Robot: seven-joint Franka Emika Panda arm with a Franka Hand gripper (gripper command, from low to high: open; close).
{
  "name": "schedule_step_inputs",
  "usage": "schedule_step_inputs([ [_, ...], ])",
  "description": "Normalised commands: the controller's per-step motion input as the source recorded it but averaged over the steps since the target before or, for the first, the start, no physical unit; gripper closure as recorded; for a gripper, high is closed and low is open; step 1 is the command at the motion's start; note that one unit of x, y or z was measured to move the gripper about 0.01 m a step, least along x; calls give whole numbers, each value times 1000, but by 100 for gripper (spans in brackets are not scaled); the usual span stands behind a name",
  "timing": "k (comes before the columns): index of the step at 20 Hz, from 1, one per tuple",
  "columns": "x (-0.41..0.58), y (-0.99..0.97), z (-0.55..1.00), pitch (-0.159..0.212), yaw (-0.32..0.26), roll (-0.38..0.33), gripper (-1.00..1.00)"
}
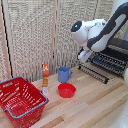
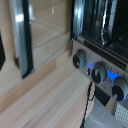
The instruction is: Kindly position your hand close to the oven tray's handle. Softly yet firmly grasp the handle using your hand. Slowly and with caution, draw the tray out until it is fully stretched out.
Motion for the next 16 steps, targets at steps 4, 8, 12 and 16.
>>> schedule_step_inputs([
  [4,207,-819,-131,-38,77,-88,-100],
  [8,177,-781,-229,-13,92,-60,-100],
  [12,94,-722,-211,-15,98,-56,-100],
  [16,1,-688,-89,-21,76,-33,-100],
])
